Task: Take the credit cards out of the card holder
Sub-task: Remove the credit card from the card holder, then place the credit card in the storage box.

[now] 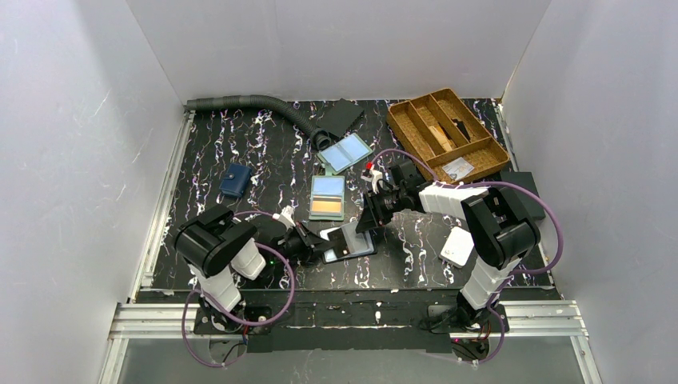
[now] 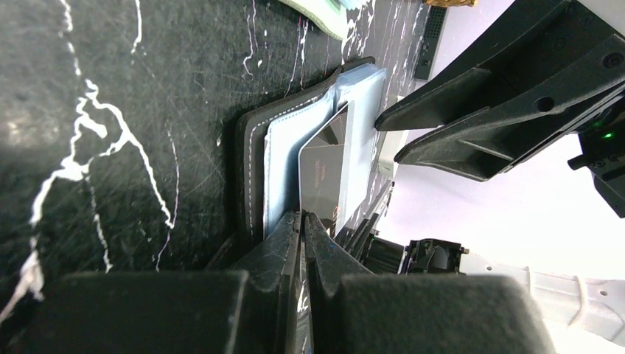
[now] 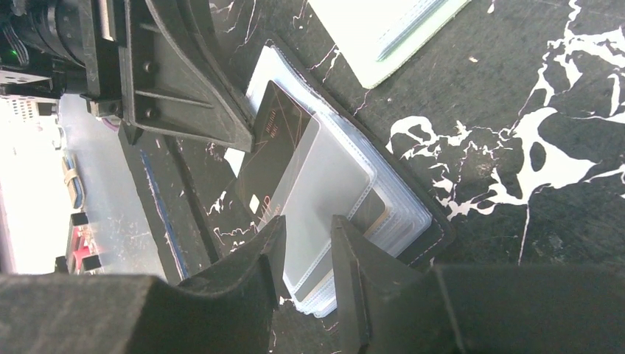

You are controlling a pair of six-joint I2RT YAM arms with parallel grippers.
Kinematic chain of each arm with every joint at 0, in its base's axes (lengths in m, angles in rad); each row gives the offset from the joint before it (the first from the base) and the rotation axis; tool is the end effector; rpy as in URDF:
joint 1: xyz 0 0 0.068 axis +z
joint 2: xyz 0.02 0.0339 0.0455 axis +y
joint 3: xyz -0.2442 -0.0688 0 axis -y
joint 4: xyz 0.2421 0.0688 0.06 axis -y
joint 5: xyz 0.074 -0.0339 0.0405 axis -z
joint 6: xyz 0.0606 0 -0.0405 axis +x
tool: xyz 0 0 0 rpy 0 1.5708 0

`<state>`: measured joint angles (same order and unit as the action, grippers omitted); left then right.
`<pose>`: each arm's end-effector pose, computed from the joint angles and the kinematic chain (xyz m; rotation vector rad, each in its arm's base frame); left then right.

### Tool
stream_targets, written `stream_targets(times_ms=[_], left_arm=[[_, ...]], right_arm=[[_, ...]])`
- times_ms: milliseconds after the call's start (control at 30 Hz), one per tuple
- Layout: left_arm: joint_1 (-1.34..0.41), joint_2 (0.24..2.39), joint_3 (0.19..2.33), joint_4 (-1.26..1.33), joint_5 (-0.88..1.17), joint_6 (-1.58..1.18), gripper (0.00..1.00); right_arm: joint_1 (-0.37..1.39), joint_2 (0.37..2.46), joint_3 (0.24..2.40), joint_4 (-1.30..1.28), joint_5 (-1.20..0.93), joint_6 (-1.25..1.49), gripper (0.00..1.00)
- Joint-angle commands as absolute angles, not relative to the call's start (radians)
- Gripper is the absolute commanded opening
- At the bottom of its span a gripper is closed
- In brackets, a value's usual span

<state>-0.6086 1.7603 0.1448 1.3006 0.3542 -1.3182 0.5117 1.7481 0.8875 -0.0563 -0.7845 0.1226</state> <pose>0.1845 -0.1542 0.0683 -0.4988 2.1734 -1.5441 0.2733 0.2026 0.1166 -0.8234 2.3733 1.2409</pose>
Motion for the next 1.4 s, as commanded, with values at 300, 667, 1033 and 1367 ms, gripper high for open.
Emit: stream_targets(times_ms=[300, 667, 1033, 1367], left_arm=[[-0.598, 1.482, 0.123, 1.024, 0.351, -1.121, 0.00], [-0.579, 1.151, 0.197, 0.600, 0.412, -0.869, 0.00], [-0.575, 1.143, 0.362, 0.496, 0.678, -0.739, 0.00], [-0.662, 1.323, 0.627, 0.240, 0.831, -0.560, 0.00]], right_arm=[[0.488, 1.717, 0.882, -0.147, -0.832, -0.057, 0.47], [0.485, 1.671, 0.932, -0.292, -1.010, -0.288, 0.60], [0.485, 1.548, 1.048, -0.692, -1.021, -0.829, 0.90], [0.485, 1.542, 1.055, -0.775, -1.070, -0.918, 0.98]])
